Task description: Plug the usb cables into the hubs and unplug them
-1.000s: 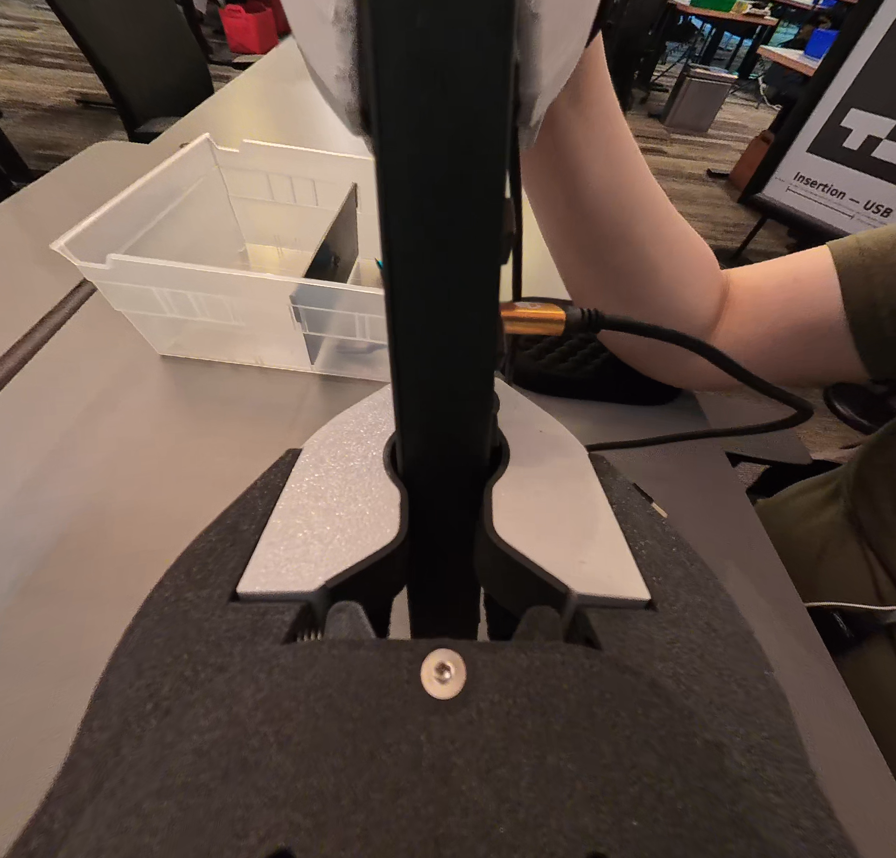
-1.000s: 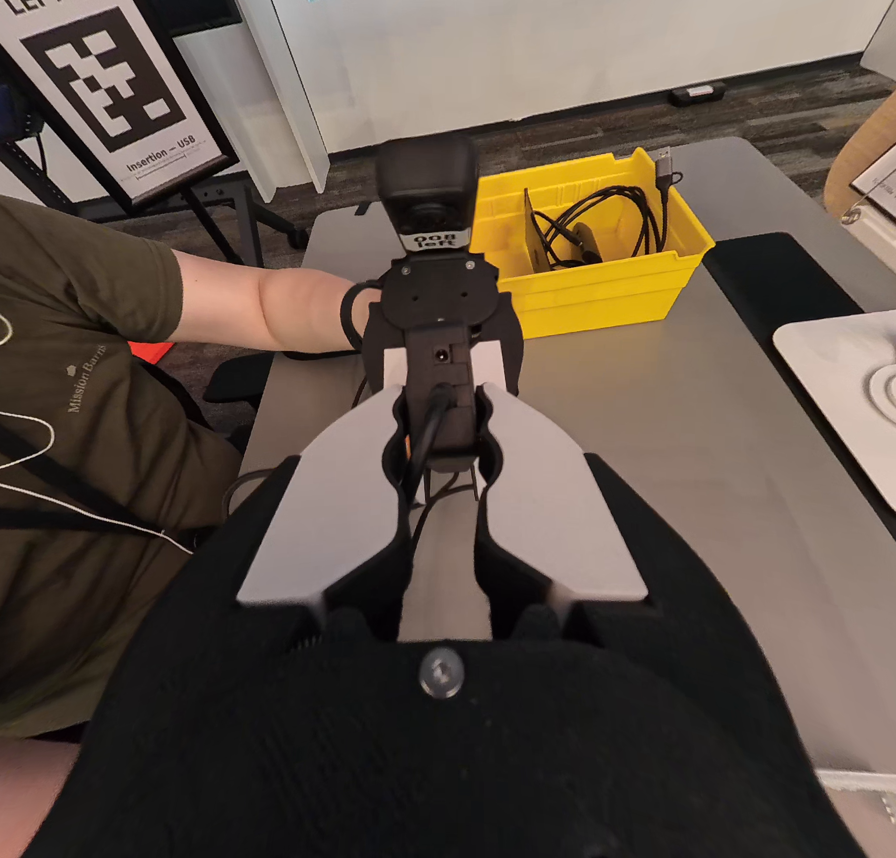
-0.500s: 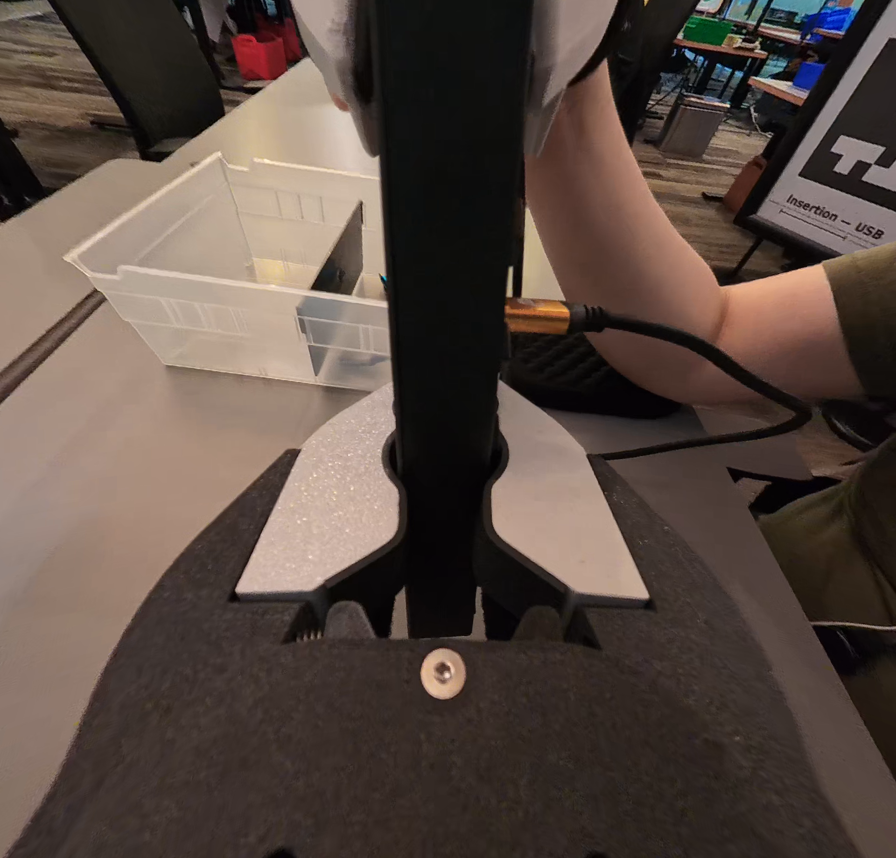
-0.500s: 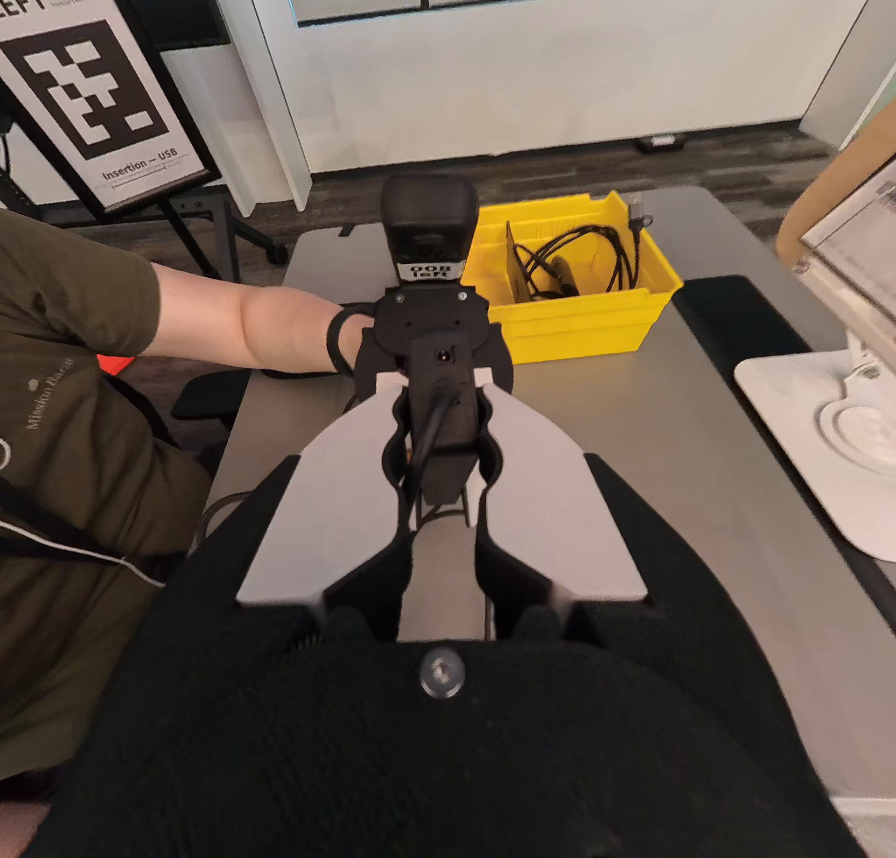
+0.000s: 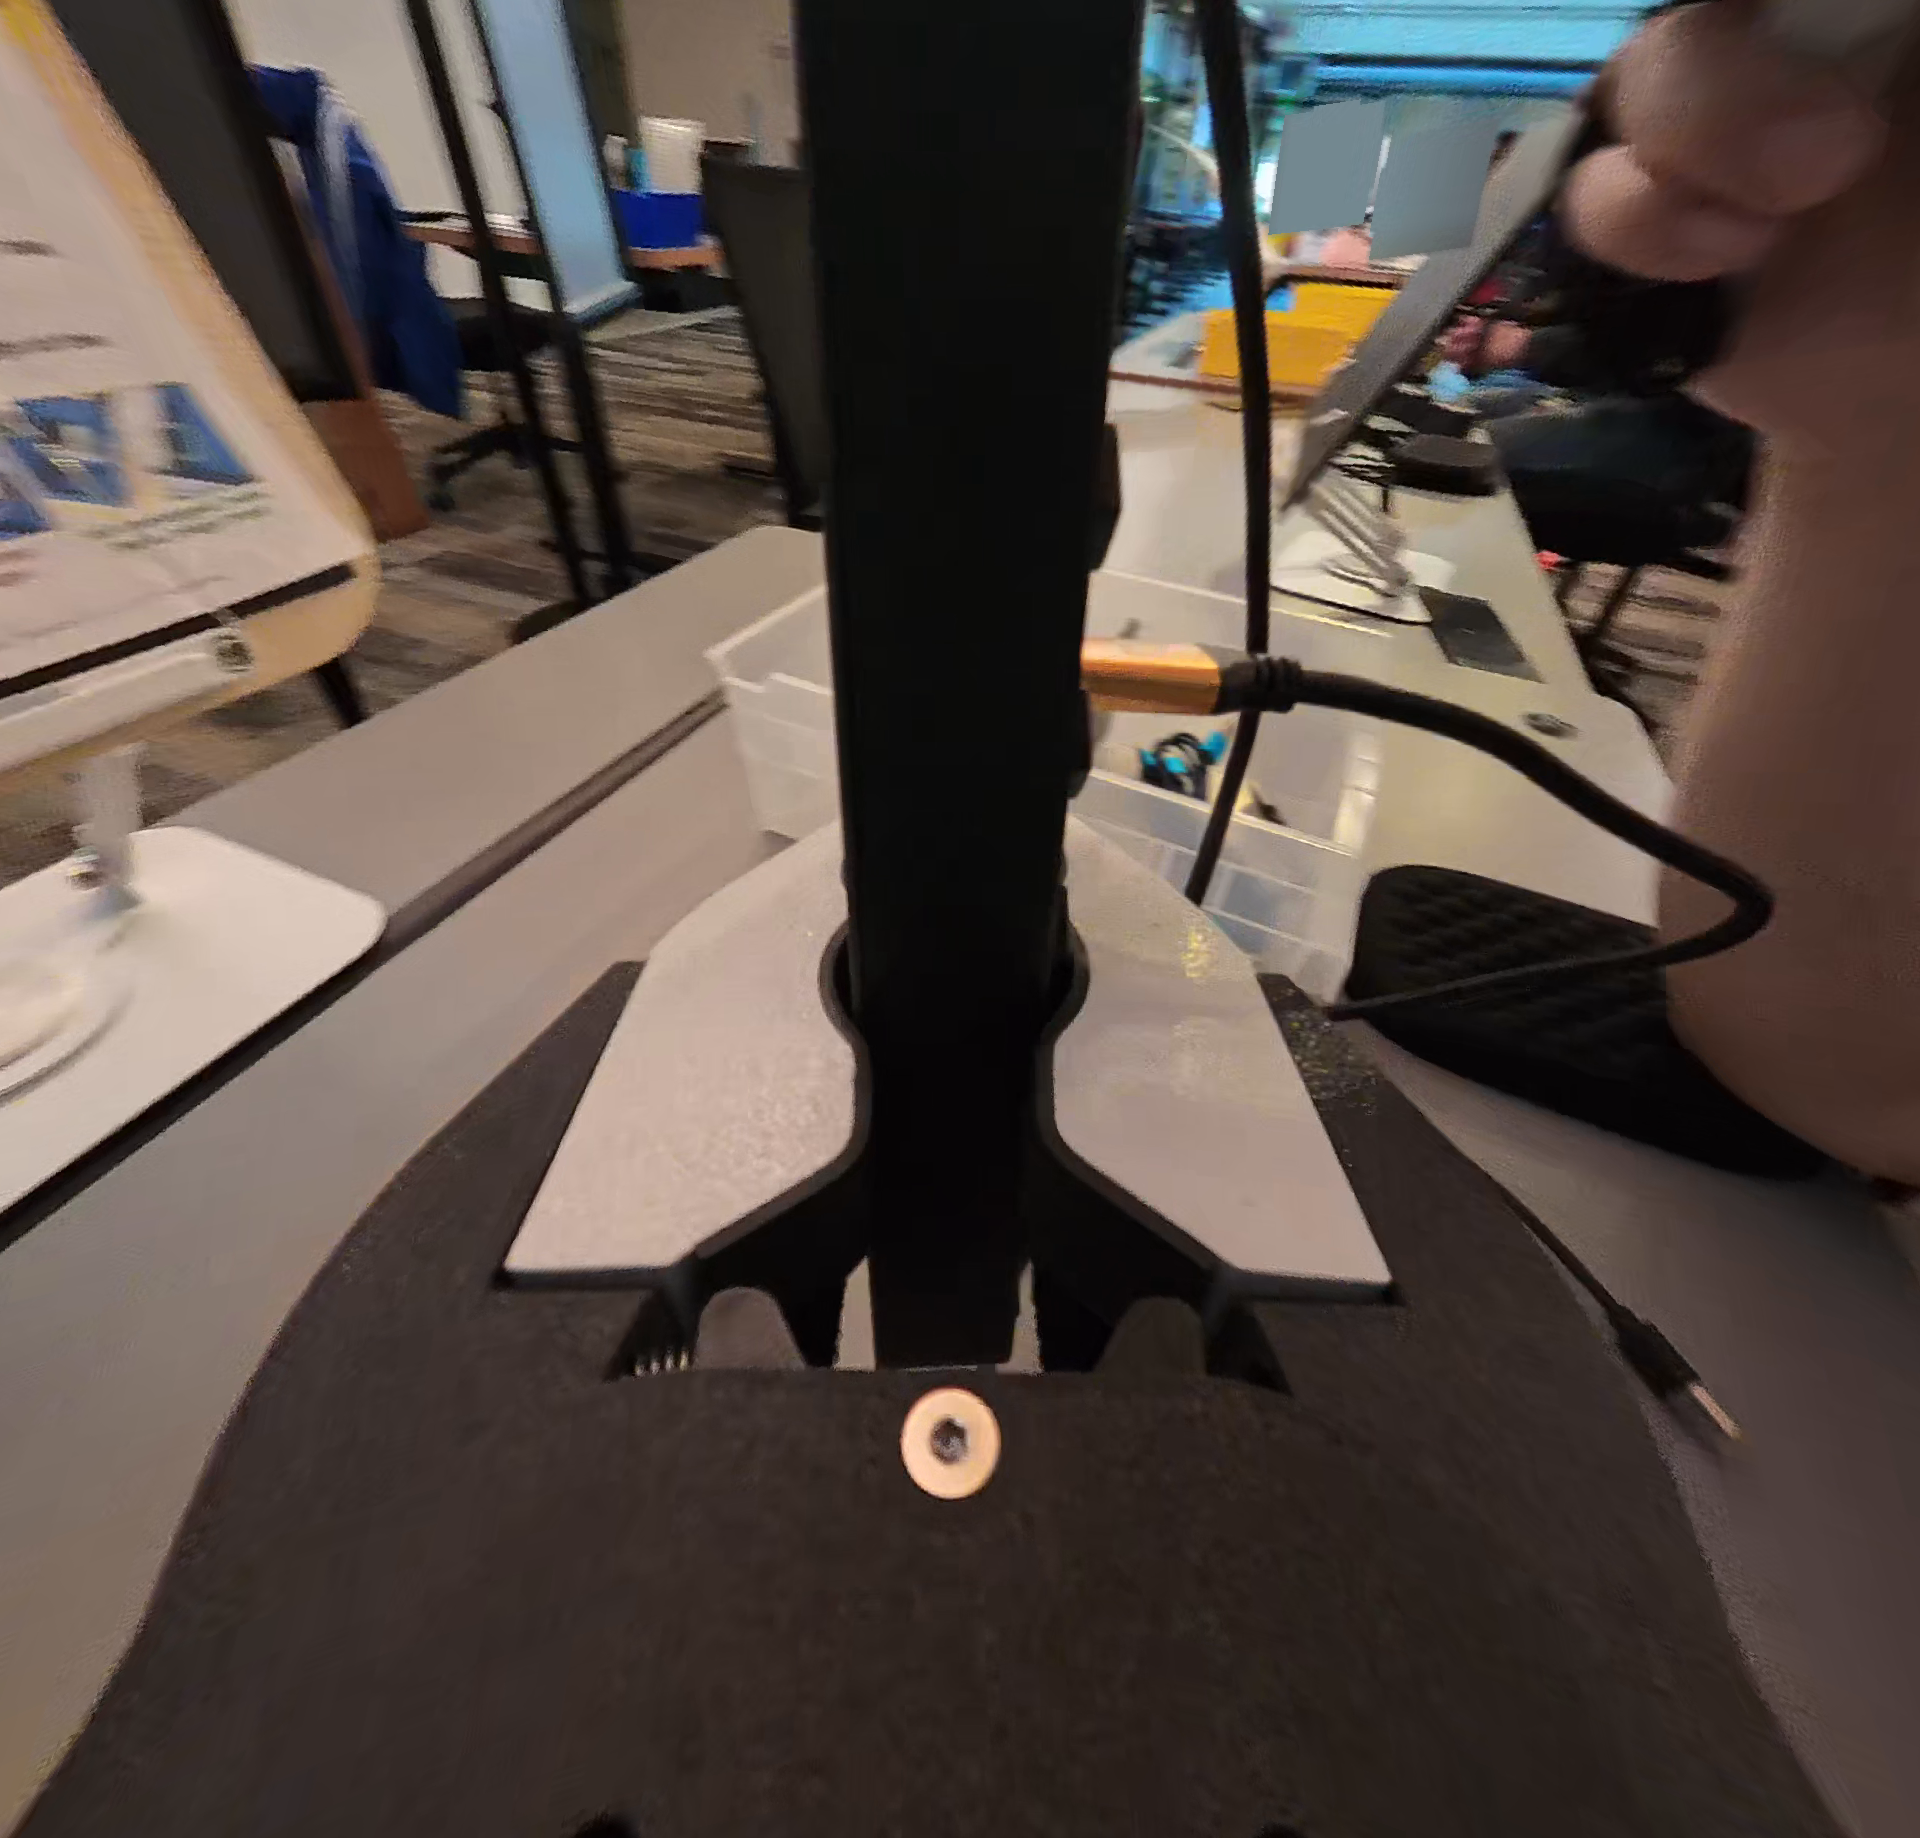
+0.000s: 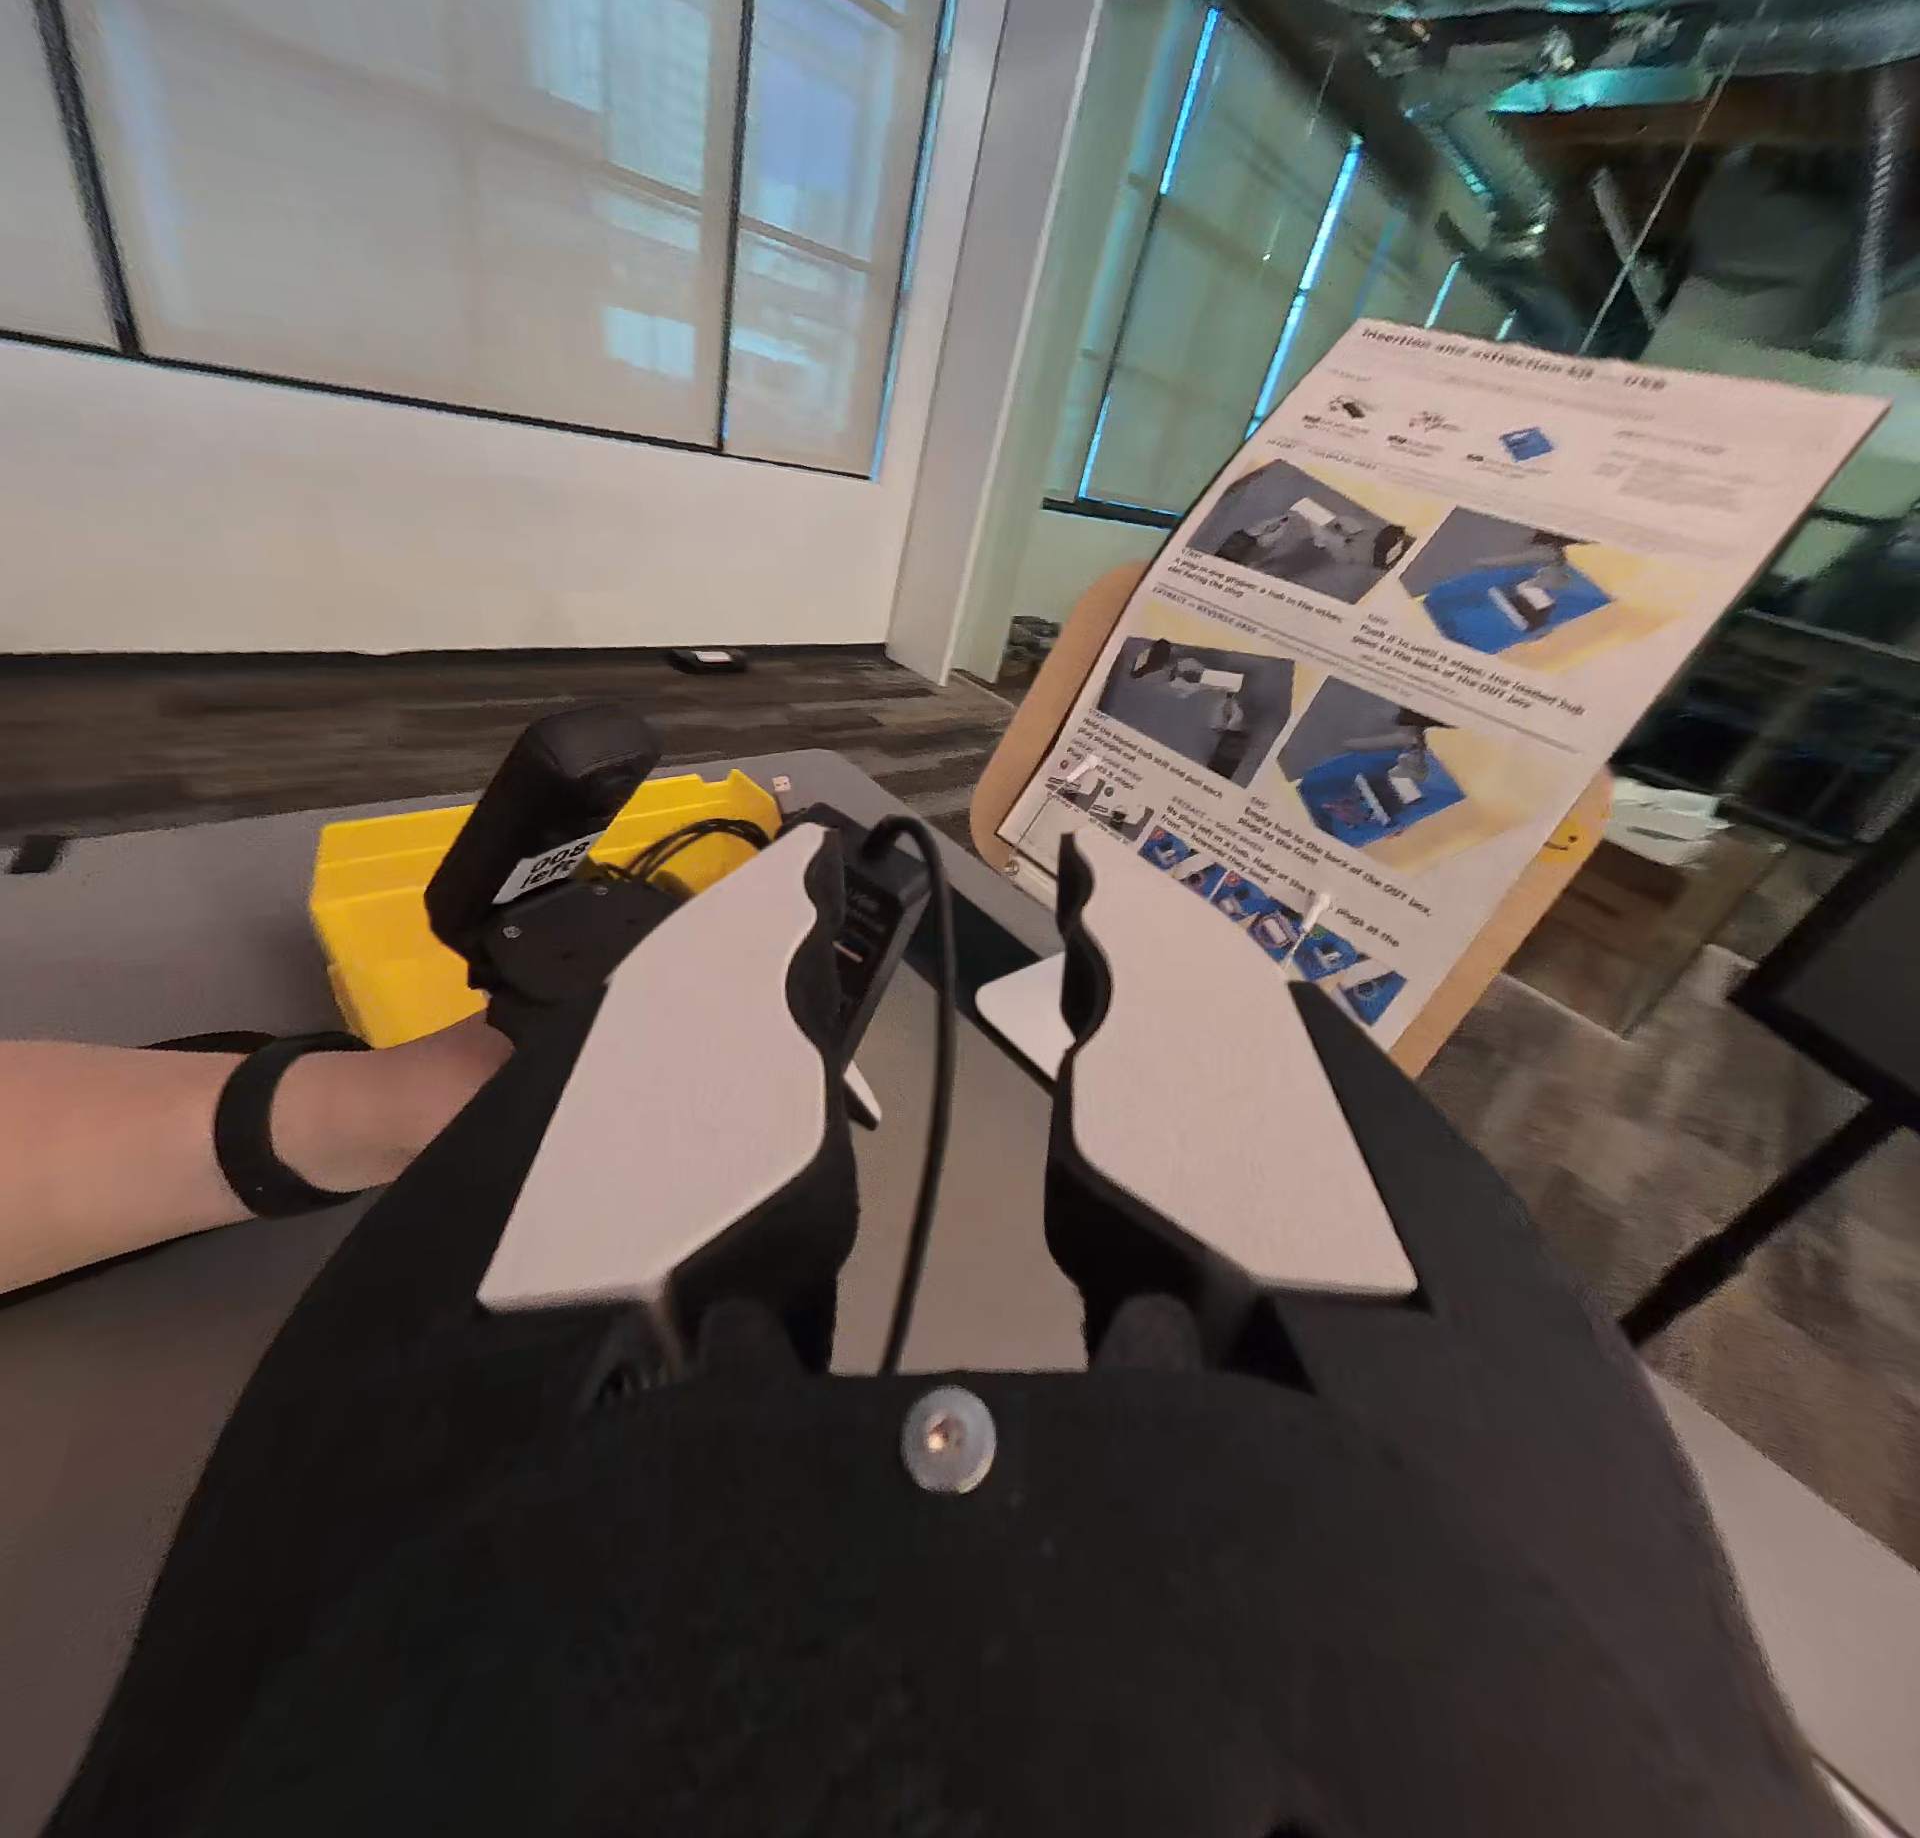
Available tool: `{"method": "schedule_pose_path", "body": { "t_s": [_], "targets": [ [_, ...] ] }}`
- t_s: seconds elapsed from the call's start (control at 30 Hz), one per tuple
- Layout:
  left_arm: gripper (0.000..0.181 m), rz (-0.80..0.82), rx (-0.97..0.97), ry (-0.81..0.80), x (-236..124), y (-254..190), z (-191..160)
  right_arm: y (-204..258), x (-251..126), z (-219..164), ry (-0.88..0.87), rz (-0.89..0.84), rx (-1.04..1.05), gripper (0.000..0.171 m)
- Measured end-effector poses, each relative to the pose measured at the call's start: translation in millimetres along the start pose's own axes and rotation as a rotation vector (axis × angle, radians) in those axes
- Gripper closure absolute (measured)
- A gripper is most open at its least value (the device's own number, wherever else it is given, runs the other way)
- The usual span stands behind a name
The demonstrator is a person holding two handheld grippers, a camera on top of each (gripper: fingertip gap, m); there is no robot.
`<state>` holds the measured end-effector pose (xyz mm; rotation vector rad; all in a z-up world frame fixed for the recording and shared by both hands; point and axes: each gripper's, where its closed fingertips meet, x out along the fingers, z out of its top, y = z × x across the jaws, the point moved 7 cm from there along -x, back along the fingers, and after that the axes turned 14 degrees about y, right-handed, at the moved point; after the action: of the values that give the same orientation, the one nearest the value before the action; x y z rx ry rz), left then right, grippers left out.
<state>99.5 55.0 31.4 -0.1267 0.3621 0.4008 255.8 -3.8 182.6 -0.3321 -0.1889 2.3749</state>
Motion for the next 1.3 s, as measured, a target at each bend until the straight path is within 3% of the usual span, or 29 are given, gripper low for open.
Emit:
{"method": "schedule_pose_path", "body": {
  "t_s": [0.17,0.4,0.87,1.13,1.3],
  "targets": [
    [0.155,0.125,-0.004,0.0,-2.8,8.1,-2.4,26.1,14.2,3.0,0.022,-0.11,-0.056,0.131],
    [0.155,0.143,-0.012,-0.023,-1.6,5.9,-2.7,37.0,38.1,-10.2,0.093,-0.092,-0.045,0.131],
    [0.155,0.197,0.026,-0.054,-1.8,-7.4,4.9,40.2,27.6,-8.9,0.134,-0.212,-0.034,0.131],
    [0.155,0.232,0.02,-0.083,-4.8,0.4,5.8,44.4,55.2,-41.4,0.165,-0.26,-0.027,0.13],
    [0.155,0.254,0.012,-0.097,-5.9,6.4,4.8,43.9,55.6,-63.5,0.045,-0.268,0.05,0.132]
  ]
}}
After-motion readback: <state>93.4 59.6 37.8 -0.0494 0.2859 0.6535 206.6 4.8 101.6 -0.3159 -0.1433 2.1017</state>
